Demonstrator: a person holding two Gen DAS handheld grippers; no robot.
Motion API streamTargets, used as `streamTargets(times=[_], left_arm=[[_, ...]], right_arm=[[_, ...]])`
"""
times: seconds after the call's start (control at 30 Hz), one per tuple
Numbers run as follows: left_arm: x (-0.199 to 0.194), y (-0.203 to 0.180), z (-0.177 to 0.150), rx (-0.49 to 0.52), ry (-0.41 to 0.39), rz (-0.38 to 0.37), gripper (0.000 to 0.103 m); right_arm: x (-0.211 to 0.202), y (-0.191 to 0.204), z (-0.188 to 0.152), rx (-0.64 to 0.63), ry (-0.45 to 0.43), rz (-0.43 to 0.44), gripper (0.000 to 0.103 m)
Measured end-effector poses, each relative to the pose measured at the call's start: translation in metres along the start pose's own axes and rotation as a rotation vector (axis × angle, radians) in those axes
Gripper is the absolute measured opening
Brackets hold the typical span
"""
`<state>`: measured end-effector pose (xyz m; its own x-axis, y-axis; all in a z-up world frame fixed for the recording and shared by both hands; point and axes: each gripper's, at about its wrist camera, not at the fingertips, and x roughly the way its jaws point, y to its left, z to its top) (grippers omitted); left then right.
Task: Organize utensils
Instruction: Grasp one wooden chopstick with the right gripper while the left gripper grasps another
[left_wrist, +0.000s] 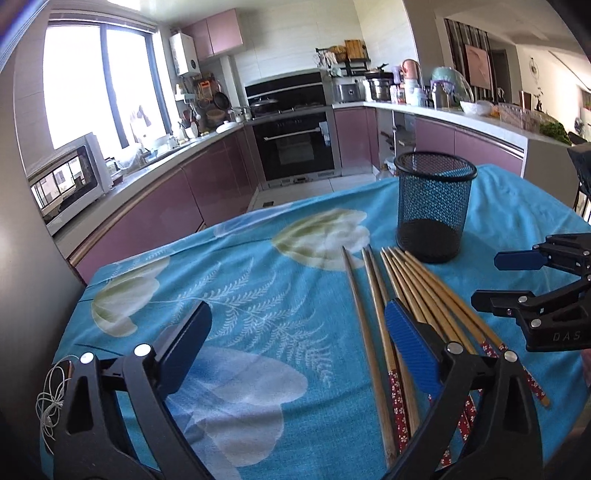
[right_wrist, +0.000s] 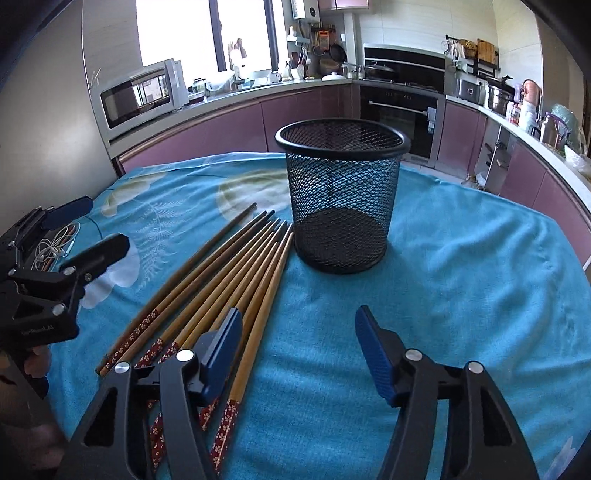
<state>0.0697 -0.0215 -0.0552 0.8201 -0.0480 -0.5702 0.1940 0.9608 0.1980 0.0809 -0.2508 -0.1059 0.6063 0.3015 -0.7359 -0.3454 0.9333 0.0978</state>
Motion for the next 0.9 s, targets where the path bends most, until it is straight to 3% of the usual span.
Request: streamTargets(times=[0.13,0.23,0.6,0.7,0.9], left_arm=[[0.024,-0.004,-0.003,0.015,0.076,-0.032,0.081],[0.037,-0.005,-0.004,0.012,0.118,-0.054,0.074],[0.060,-0.015,0.006,0.059,0.161,-0.126,0.067],[0.071,-0.017,0.007,0.068,0.196,-0.124,0.057],[0.084,-0.021,0.009,0.071,0.234,-0.169,0.046]], right_arm=[[0.010,0.001,0.002,0.006,0.060,0.016,0.044],[0.010,-0.001,0.003,0.014,0.070,0.025,0.042],[0.021,-0.002,0.015,0.001,0.110,0.023,0.033],[0.022,-0.003,0.017,-0.001,0.114,0.026,0.031],[0.025,-0.004,0.022,-0.014,0.123,0.026,0.026]])
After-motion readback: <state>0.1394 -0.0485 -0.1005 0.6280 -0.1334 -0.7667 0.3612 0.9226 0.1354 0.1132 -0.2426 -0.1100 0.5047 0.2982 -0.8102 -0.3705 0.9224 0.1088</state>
